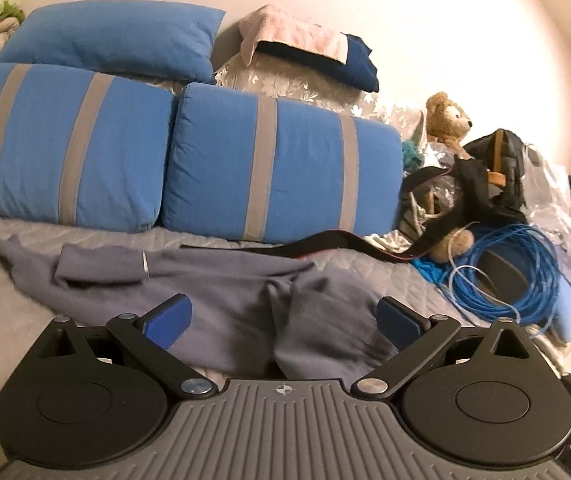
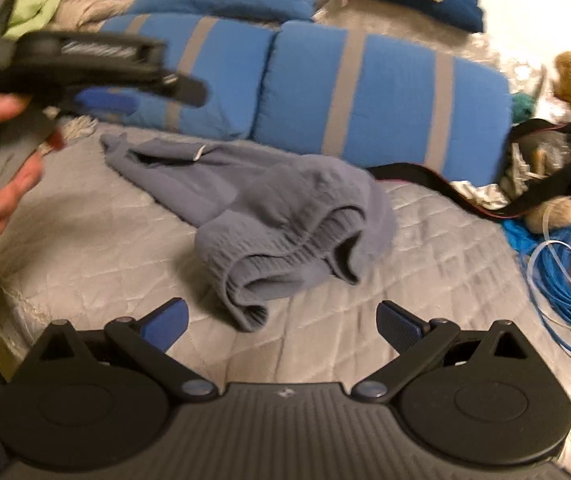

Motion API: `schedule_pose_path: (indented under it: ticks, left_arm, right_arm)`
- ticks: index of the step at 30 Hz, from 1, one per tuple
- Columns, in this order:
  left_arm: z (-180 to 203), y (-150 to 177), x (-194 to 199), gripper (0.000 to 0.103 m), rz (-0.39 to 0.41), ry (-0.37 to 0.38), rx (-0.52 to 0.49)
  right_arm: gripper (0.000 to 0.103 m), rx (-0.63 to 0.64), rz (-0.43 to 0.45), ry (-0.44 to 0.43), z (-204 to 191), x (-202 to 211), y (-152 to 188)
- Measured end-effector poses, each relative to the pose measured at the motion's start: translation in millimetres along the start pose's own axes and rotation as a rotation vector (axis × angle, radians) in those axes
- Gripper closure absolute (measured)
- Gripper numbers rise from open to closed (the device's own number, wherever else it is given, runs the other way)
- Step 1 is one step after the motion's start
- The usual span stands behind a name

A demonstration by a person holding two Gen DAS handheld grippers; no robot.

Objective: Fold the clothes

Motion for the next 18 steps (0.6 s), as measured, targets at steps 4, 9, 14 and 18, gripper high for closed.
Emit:
schedule_pose_path:
  ticks: [4, 9, 14, 18]
  left_arm:
    - [-4, -8, -27, 0.002, 0.0, 0.014, -0.037]
    - [-16, 0, -44, 0.002, 0.012, 0.047, -0.007]
    - [-29, 4, -52, 0.002, -0.058, 0.061, 0.024]
    - [-38, 3, -49, 0.002, -0.058, 0.082, 0.056]
  right_arm:
    - [0.0, -0.008, -0.055, -0.073, -1, -28, -8]
    - [0.003, 0.065, -0.072, -0.101, -10, -60, -8]
    - [0.032, 0.094, -0.088, -0.103, -16, -80, -9]
    - [0.063, 0.124, -0.07, -0.112, -22, -75, -10]
Point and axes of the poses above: each gripper's, at about its wrist camera, not at the fingertips, and x roughly against the way its jaws point, z to its right, y to its underside, the point moved 1 cm from there along -x, roughly the way its jaws point, and after that the axes turned 3 degrees about x, right-handed, at the moved point
